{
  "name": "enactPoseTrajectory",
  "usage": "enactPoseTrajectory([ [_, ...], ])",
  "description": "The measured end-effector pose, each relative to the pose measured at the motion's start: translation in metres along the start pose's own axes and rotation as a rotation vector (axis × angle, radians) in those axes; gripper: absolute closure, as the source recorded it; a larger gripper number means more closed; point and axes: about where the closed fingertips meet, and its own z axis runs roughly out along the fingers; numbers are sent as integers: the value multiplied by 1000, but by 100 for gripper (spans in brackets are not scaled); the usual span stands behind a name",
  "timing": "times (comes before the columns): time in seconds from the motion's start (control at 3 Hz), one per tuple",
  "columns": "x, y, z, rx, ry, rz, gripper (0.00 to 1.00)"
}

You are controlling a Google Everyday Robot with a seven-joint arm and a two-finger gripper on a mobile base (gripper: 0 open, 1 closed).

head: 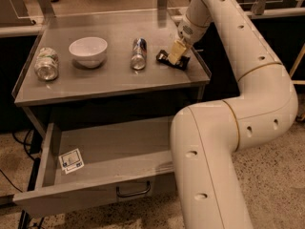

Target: Pick rxbar chocolate from top drawer and place on counter

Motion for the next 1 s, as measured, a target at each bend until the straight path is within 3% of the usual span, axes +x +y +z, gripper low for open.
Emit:
enactPoseTrajectory([
  [0.33, 0, 0, 0, 0, 0, 0, 14],
  [0.67, 0, 0, 0, 0, 0, 0, 0],
  [1.0, 0, 0, 0, 0, 0, 0, 0],
])
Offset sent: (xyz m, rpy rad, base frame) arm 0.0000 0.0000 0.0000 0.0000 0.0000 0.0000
